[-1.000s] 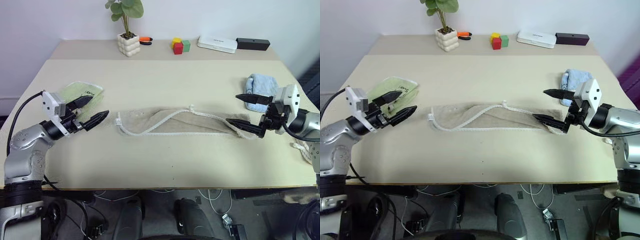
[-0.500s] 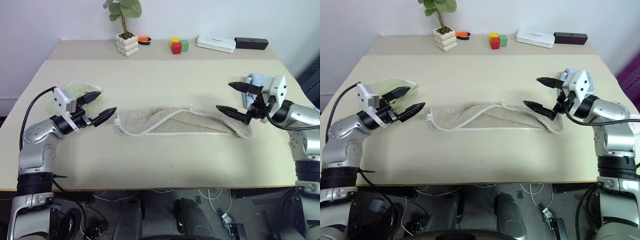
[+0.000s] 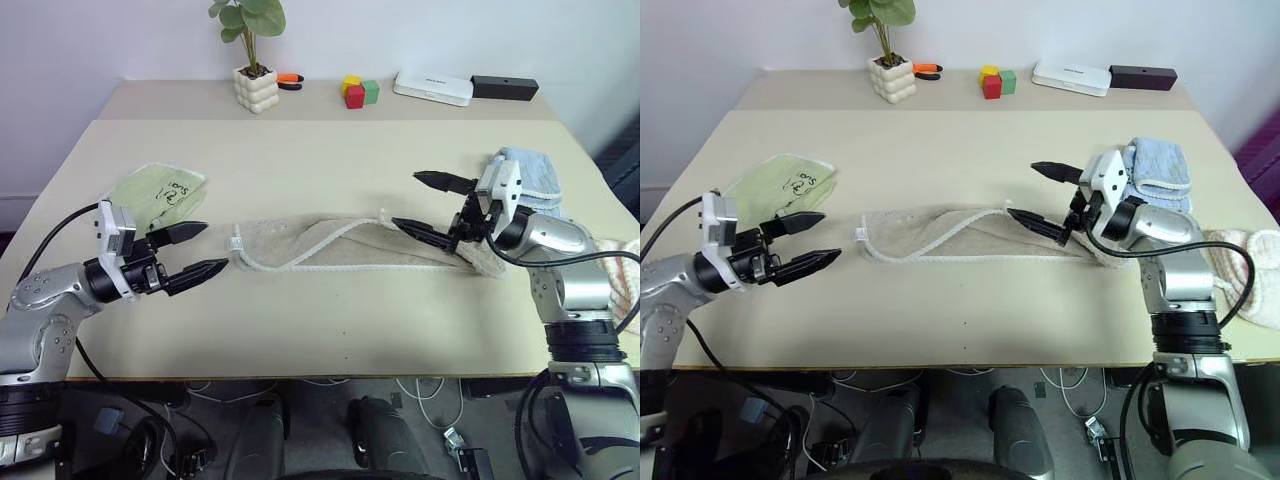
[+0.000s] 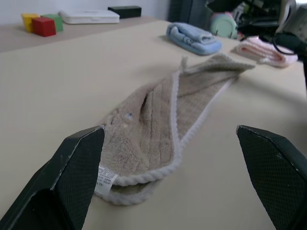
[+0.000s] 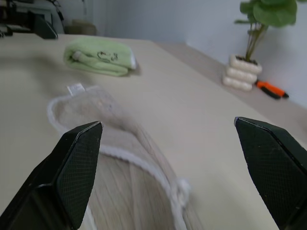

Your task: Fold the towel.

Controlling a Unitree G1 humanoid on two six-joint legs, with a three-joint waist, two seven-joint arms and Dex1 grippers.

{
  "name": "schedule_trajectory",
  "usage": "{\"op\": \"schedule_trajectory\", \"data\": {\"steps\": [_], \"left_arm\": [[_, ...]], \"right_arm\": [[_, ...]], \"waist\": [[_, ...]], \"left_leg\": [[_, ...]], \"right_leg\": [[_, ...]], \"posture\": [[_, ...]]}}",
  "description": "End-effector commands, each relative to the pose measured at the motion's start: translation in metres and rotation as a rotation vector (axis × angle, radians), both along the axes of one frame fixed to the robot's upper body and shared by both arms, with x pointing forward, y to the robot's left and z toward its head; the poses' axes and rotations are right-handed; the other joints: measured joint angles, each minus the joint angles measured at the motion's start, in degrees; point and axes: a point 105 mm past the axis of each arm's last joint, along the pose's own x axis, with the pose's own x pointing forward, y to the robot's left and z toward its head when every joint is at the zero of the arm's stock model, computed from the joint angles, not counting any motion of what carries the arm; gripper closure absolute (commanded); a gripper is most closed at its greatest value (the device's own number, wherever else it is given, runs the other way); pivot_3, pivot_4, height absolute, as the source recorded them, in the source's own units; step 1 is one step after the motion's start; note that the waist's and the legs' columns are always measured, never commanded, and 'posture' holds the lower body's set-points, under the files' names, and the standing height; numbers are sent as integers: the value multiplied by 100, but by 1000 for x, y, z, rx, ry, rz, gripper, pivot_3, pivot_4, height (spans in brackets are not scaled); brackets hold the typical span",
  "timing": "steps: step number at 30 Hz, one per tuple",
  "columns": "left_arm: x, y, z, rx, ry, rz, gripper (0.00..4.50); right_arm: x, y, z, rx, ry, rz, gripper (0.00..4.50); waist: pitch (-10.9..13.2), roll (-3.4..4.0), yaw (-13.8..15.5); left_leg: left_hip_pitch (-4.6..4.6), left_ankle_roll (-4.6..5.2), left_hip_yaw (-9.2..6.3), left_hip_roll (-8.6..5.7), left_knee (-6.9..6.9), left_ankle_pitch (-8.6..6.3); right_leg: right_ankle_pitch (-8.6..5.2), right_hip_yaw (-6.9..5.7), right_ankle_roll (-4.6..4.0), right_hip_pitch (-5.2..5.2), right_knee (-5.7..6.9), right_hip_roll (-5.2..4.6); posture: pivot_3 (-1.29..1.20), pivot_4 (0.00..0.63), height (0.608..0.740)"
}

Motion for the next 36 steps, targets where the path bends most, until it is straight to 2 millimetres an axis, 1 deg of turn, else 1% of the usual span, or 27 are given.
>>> {"op": "schedule_trajectory", "data": {"steps": [1,2,5,6,10,12,14,18,19,23,26,29,31,32,33,34,36], "left_arm": [[11,-3,-9,167,-81,0,0],[16,-7,-12,199,-100,-7,0],[23,-13,-15,237,-129,-35,0],[22,-12,-17,248,-134,-47,0],[21,-23,-26,283,-136,-128,0],[20,-29,-33,313,-119,-169,0],[20,-29,-34,321,-119,-181,0],[29,-36,-42,404,-144,-218,0],[31,-36,-42,411,-154,-221,0],[41,-45,-36,367,-163,-233,0],[46,-48,-37,363,-164,-243,0],[48,-50,-42,384,-162,-257,803],[47,-51,-46,398,-152,-278,1775],[46,-52,-47,405,-156,-286,2373],[46,-52,-48,409,-159,-293,2733],[46,-53,-48,413,-170,-301,3251],[46,-55,-47,407,-181,-309,3251]], "right_arm": [[-9,7,7,24,-55,-14,10],[-12,9,7,36,-59,-15,10],[-18,15,7,63,-64,-18,10],[-20,18,6,67,-64,-19,10],[-28,28,3,99,-63,-27,10],[-29,30,2,137,-60,-44,10],[-30,33,1,146,-62,-52,10],[-32,35,-1,151,-71,-73,10],[-33,37,-1,152,-73,-74,10],[-33,36,-2,154,-79,-99,10],[-35,39,0,160,-85,-99,10],[-35,41,2,166,-91,-102,0],[-35,41,4,169,-99,-105,0],[-36,40,5,171,-102,-106,0],[-36,40,5,171,-104,-107,0],[-36,40,6,170,-106,-107,0],[-36,40,6,170,-108,-108,0]], "waist": [[0,0,0],[0,0,2],[0,0,-13],[0,0,-20],[0,0,-35],[0,0,-33],[0,0,-29],[0,-1,4],[0,-1,-5],[0,-1,-9],[-1,-1,-19],[-1,-1,-31],[-1,-1,-29],[-1,-1,-28],[-1,-1,-28],[-1,-1,-26],[-1,-1,-14]], "left_leg": [[0,0,0,0,0,0],[0,0,1,0,1,0],[-1,0,1,-1,0,0],[-1,0,1,0,0,0],[-1,0,1,2,-4,0],[-1,0,1,2,-4,0],[-2,0,2,1,-1,0],[-2,0,-1,0,1,0],[-2,0,1,-1,2,0],[-2,1,0,-1,1,0],[-2,1,0,-1,3,0],[-1,1,0,-1,0,0],[-1,1,0,0,0,0],[-1,1,0,0,1,0],[-1,1,0,0,1,0],[-2,1,0,0,1,0],[-2,1,-1,0,2,0]], "right_leg": [[0,0,0,0,0,0],[0,1,0,1,-1,0],[0,1,1,-1,-1,0],[0,1,1,-1,0,0],[0,1,0,-5,2,2],[0,1,1,-4,3,2],[0,1,1,-4,3,1],[0,-1,1,-3,3,2],[0,0,1,-2,3,1],[1,0,1,-2,4,2],[1,0,2,-2,5,2],[1,0,2,-3,6,4],[1,0,2,-3,6,4],[1,1,2,-3,6,4],[1,0,2,-3,6,3],[1,1,2,-3,6,3],[1,0,2,-3,7,3]], "posture": [[0,150,740],[0,150,740],[0,150,740],[0,150,740],[0,150,740],[0,150,740],[0,150,740],[0,150,740],[0,150,740],[0,150,740],[0,150,740],[0,150,740],[0,150,740],[0,150,740],[0,150,740],[0,150,740],[0,150,740]]}}
